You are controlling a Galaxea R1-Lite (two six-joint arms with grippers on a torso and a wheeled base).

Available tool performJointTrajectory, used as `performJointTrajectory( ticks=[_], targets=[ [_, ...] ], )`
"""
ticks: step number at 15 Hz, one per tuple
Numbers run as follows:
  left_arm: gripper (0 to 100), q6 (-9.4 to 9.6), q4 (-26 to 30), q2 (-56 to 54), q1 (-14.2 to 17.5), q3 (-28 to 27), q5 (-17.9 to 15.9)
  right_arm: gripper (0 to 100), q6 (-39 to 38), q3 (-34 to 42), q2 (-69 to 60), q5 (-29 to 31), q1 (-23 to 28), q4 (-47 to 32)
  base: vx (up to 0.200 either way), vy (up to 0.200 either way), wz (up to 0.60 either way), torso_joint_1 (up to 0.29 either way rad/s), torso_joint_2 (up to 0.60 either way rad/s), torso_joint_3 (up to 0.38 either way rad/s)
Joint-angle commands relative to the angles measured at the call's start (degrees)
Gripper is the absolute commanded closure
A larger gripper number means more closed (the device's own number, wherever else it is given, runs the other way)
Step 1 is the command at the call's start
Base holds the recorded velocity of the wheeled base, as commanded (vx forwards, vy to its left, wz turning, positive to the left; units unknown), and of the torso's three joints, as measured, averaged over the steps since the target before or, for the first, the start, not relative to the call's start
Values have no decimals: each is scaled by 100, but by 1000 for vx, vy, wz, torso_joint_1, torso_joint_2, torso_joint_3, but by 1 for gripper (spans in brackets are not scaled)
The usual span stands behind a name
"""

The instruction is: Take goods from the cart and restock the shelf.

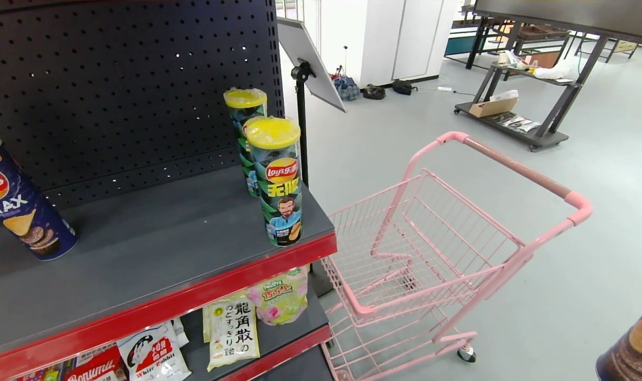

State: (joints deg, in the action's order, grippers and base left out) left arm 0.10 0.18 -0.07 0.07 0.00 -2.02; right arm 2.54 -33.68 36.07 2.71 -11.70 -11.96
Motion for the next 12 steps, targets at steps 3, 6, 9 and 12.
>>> performJointTrajectory(
  ticks=[3, 6, 9, 12],
  targets=[
    [0, -1, -1, 7, 1, 0, 0, 100, 1, 55, 40, -16, -7, 9, 0, 0, 600, 6, -1, 1],
    [0, 8, -1, 7, 1, 0, 0, 100, 1, 55, 31, -25, -7, 18, 0, 0, 600, 12, 2, -2],
    [0, -1, -1, 7, 1, 0, 0, 100, 10, 108, -12, -33, -16, 27, 0, 0, 600, -2, 1, 1],
    [0, 25, -1, 7, 1, 0, 0, 100, 72, 292, -259, -42, -34, 88, 0, 0, 0, 0, 0, 0]
  ],
)
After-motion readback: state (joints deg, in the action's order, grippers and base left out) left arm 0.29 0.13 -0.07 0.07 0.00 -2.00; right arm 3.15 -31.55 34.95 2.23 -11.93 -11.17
